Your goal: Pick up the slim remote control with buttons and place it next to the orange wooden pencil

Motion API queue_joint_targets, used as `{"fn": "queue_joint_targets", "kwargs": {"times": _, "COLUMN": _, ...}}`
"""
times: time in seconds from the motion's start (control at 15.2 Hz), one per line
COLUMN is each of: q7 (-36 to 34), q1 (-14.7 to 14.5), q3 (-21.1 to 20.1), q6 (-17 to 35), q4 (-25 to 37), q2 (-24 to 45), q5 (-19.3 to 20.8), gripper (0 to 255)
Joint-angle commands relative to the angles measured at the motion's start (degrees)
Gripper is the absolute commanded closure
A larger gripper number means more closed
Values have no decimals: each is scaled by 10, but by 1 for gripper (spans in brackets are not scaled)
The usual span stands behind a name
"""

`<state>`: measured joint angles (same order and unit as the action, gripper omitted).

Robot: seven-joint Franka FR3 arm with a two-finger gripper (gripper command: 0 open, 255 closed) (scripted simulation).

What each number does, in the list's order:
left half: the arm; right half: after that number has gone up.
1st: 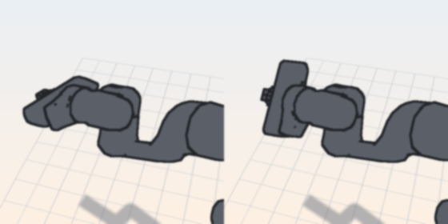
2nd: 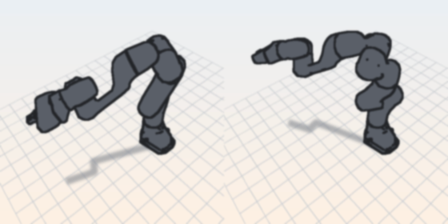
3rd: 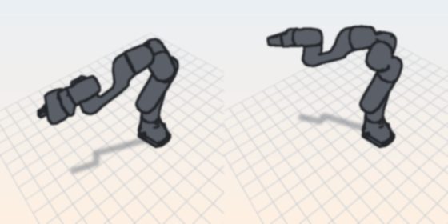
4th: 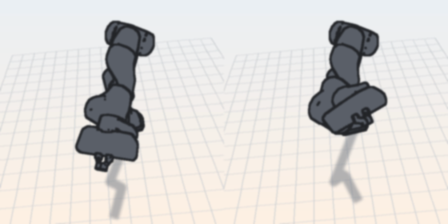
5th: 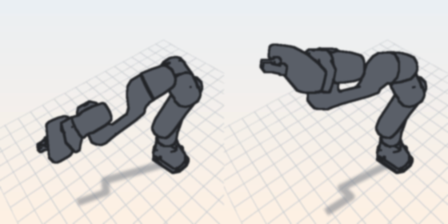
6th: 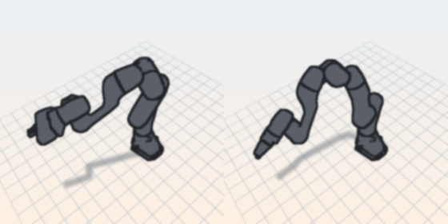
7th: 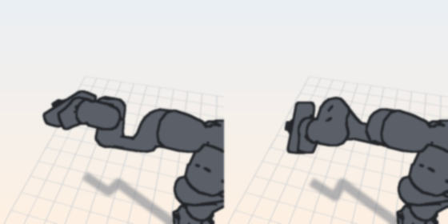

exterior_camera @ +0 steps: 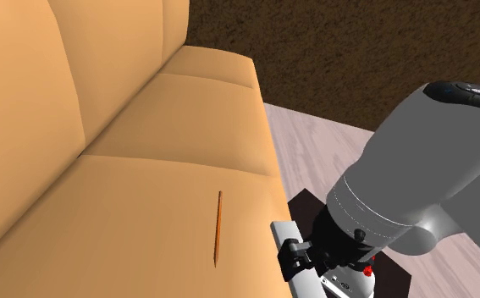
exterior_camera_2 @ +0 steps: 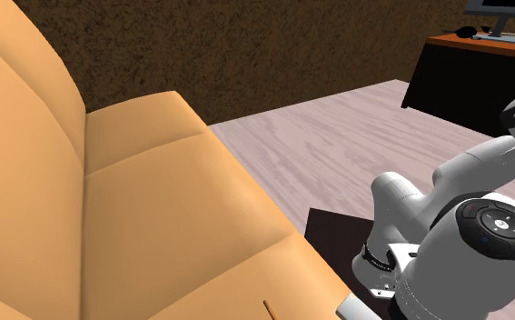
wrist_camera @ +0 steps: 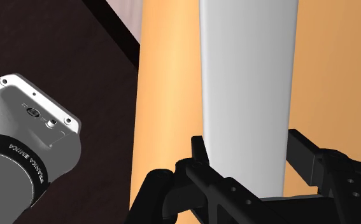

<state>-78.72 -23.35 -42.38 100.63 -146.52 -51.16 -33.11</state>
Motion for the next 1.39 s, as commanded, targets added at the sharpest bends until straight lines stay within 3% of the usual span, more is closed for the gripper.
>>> {"fn": "queue_joint_targets", "kwargs": {"times": 0.0, "q7": 2, "q1": 0, "q3": -10, "q6": 17, "q4": -12, "q2": 4, "q5": -7, "gripper": 255}}
{"fn": "queue_joint_targets", "kwargs": {"times": 0.33, "q7": 6, "q1": -2, "q3": -34, "q6": 57, "q4": -42, "q2": 13, "q5": -27, "gripper": 255}}
{"fn": "queue_joint_targets", "kwargs": {"times": 0.86, "q7": 6, "q1": -2, "q3": -34, "q6": 57, "q4": -42, "q2": 13, "q5": -27, "gripper": 255}}
{"fn": "queue_joint_targets", "kwargs": {"times": 0.92, "q7": 6, "q1": -2, "q3": -34, "q6": 57, "q4": -42, "q2": 13, "q5": -27, "gripper": 0}}
{"fn": "queue_joint_targets", "kwargs": {"times": 1.25, "q7": 6, "q1": -2, "q3": -34, "q6": 57, "q4": -42, "q2": 13, "q5": -27, "gripper": 0}}
{"fn": "queue_joint_targets", "kwargs": {"times": 1.32, "q7": 4, "q1": -1, "q3": -22, "q6": 38, "q4": -28, "q2": 9, "q5": -17, "gripper": 0}}
